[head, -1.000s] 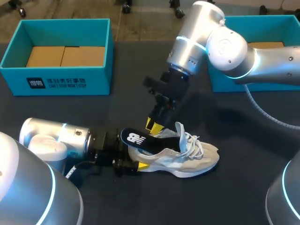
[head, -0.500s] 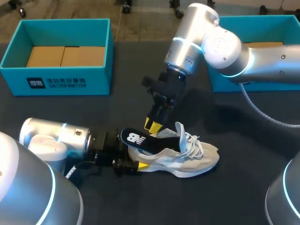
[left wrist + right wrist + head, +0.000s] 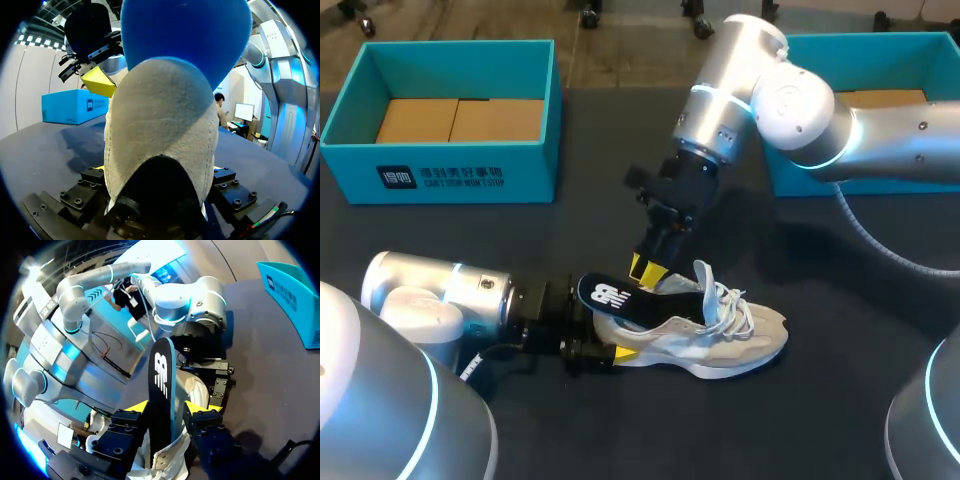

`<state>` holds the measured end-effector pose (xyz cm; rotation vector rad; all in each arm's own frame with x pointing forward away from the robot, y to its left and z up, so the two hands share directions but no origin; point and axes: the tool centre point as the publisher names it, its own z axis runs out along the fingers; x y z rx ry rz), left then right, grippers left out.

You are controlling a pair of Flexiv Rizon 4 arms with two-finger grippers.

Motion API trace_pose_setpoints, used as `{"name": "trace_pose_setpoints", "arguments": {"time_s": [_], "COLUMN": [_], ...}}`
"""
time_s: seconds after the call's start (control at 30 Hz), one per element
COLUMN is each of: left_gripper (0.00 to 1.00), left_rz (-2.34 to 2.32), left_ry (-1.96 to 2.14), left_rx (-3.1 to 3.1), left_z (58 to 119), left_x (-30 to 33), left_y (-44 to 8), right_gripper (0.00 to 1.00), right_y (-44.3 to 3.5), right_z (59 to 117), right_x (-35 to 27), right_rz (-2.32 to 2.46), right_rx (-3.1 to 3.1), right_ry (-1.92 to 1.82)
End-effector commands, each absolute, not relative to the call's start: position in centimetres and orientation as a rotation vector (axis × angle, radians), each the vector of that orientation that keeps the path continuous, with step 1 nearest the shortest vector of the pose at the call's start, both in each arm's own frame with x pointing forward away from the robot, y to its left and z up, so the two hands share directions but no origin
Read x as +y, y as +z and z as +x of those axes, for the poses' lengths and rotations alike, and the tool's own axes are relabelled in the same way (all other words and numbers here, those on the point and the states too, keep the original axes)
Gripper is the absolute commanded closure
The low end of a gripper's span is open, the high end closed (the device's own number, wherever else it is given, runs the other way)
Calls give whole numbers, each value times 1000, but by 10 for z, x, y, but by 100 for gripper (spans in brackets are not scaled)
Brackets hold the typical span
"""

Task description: Take the shoe out of the shoebox, open the shoe tongue, remove and reinsert the insole, then place the shoe into the shoebox

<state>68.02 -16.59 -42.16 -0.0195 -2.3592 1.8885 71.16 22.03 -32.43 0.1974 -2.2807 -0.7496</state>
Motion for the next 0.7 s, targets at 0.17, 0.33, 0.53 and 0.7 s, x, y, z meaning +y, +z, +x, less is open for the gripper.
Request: {"name": "trace_pose_setpoints", "arguments": {"time_s": [0.17,0.33,0.53,0.7], "left_gripper": [100,100,100,100], "left_rz": [-19,-19,-19,-19], "left_ry": [1888,1888,1888,1888], "left_rx": [-2359,-2359,-2359,-2359], "left_z": [682,682,682,682], "left_x": [-167,-167,-167,-167], "left_y": [-426,-426,-426,-426], "right_gripper": [55,55,56,56], "right_y": [-334,-336,-338,-338], "right_z": [719,718,717,711], "right_x": [224,224,226,226], "right_rz": [205,205,200,192], "right_rx": [-2233,-2213,-2170,-2150], "right_ry": [-752,-764,-759,-753]}}
